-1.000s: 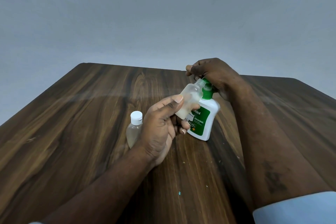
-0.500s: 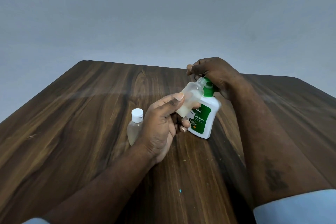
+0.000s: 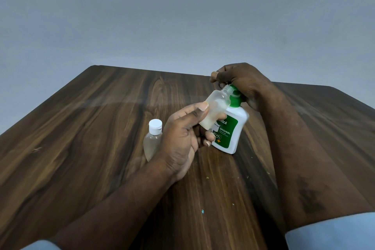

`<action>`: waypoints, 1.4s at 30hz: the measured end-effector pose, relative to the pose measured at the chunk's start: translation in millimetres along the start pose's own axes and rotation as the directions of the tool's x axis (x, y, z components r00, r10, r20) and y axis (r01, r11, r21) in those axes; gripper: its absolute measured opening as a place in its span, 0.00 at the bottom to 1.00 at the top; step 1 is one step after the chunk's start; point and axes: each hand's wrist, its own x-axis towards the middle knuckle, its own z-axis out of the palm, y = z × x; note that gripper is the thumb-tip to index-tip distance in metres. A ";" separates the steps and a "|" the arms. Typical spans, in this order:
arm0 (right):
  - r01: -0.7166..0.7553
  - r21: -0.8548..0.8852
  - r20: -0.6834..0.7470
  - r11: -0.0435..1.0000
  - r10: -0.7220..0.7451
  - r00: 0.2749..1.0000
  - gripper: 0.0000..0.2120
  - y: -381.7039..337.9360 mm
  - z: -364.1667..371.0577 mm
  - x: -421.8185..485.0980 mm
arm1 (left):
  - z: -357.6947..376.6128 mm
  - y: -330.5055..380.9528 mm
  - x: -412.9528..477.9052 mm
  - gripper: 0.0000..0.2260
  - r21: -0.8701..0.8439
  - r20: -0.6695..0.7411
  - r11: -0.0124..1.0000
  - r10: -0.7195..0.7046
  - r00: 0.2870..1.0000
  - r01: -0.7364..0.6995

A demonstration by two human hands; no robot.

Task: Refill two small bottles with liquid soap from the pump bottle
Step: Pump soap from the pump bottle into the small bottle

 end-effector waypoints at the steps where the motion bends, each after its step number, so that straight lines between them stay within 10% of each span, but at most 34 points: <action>1: 0.000 -0.009 0.002 1.000 0.000 1.000 0.10 -0.6 -0.8 0.2 | 0.3 0.1 0.1 0.23 0.001 0.000 1.000 0.001 1.000 -0.001; 42: 0.025 -0.078 -0.020 0.997 -0.026 0.999 0.10 -3.9 -3.5 1.8 | 1.5 0.8 -0.9 0.23 0.001 -0.010 1.000 0.010 1.000 -0.010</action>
